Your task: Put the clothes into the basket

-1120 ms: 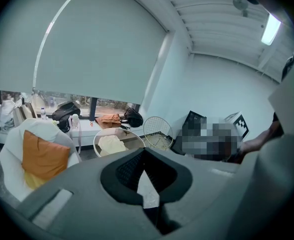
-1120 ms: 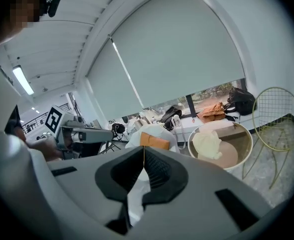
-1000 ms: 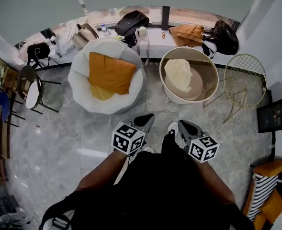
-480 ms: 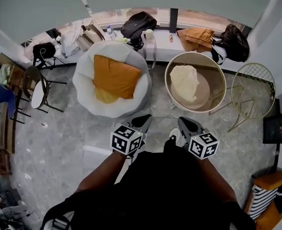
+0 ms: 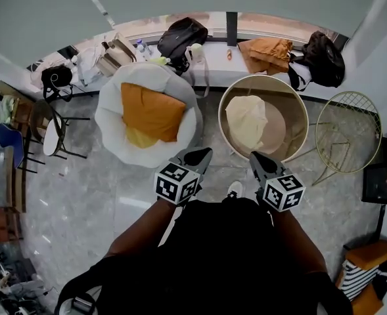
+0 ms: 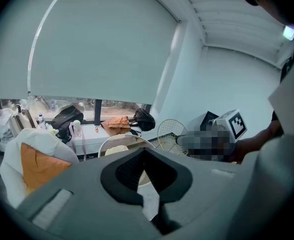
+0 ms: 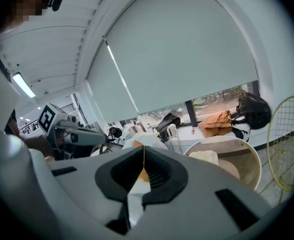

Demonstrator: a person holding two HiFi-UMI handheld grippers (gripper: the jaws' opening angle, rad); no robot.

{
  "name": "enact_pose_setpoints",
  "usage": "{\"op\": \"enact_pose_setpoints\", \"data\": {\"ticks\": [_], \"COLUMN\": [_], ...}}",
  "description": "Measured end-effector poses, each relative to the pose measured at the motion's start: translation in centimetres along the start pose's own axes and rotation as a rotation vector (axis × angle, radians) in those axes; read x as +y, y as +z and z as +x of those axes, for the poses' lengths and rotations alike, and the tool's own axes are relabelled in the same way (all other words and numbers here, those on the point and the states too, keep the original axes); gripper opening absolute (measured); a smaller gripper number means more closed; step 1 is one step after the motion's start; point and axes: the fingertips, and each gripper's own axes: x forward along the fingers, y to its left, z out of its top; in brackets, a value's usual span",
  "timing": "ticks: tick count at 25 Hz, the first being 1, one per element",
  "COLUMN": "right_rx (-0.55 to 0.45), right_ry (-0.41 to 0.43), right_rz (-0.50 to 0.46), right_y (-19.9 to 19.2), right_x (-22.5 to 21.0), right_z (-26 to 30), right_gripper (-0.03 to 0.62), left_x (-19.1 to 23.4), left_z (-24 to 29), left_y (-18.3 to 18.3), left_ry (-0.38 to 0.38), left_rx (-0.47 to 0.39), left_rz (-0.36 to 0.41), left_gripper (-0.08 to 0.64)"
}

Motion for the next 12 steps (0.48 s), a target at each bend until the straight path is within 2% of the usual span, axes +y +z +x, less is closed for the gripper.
{"op": "enact_pose_setpoints", "data": {"ticks": [4,12], "right_rx": [0.031,0.018], "right_ry": [-0.001,-0.019], "right_rz": [-0.026,0.023], "right_y": [-0.1,1.1], "right_x": [-3.6,-8.0], "right_z": [0.0,0.3], "right_gripper": [0.017,0.017], "left_x": [0.4,-0.6], "left_z": [3.7,7.4], "left_y": [0.3,2.6], "left_ry": [0.024,0.001], "left_rx": [0.033,0.051], "left_rz": [-0.004,0.021], "left_gripper": [0.000,0.000]}}
